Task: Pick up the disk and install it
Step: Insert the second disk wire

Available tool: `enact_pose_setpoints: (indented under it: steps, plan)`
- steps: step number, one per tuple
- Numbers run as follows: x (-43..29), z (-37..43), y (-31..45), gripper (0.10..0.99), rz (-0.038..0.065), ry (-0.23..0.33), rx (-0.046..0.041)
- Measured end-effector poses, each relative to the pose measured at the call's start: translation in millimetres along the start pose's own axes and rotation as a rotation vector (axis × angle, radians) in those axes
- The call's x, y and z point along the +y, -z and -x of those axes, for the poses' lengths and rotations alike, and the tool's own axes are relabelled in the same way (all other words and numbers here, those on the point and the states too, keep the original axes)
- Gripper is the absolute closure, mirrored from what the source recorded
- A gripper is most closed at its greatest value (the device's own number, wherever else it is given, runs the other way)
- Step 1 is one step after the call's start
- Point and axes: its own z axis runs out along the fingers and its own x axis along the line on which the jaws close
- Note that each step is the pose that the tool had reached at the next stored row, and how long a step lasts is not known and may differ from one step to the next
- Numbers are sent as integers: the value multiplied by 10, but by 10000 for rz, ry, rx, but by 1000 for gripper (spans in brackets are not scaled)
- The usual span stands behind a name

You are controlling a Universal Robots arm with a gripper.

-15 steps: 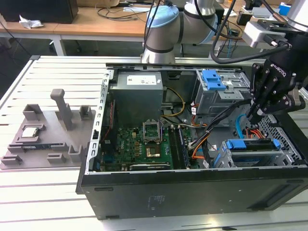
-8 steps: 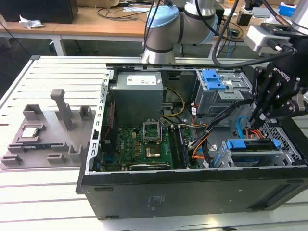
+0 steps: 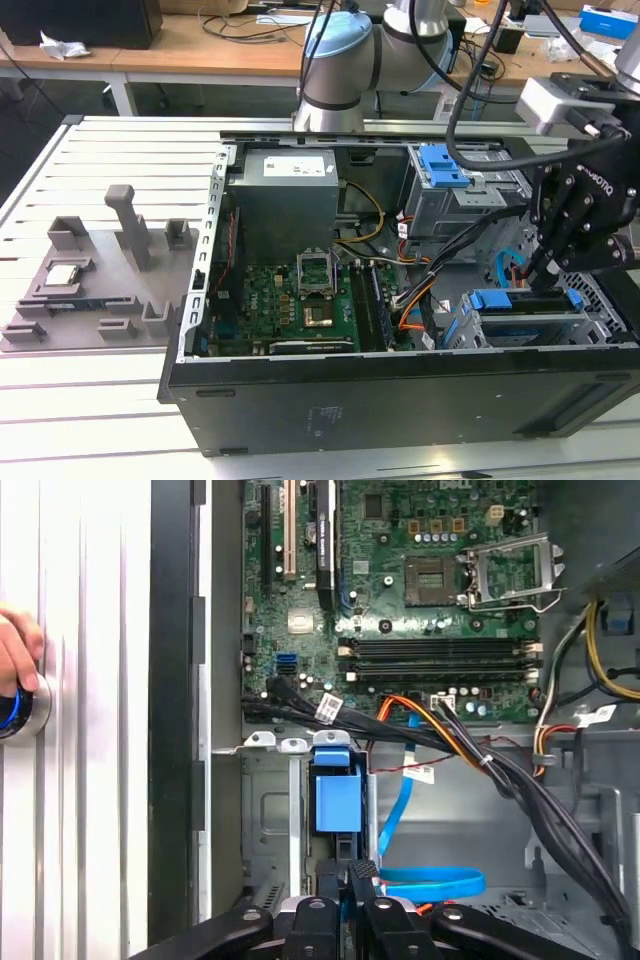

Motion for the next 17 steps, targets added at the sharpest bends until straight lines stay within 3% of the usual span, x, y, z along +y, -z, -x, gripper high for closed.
enact_pose_setpoints:
  steps: [5,6,8,9,11,17]
  plan:
    - [-13,11,-118,925,0,16,-3]
    - [-14,14,-129,925,0,23,-35]
    - [-15,15,-134,925,3,37,-182]
    - [-15,15,-134,925,5,45,-295]
    - [-18,10,-135,925,7,52,-414]
    - [-50,-16,-144,925,10,58,-516]
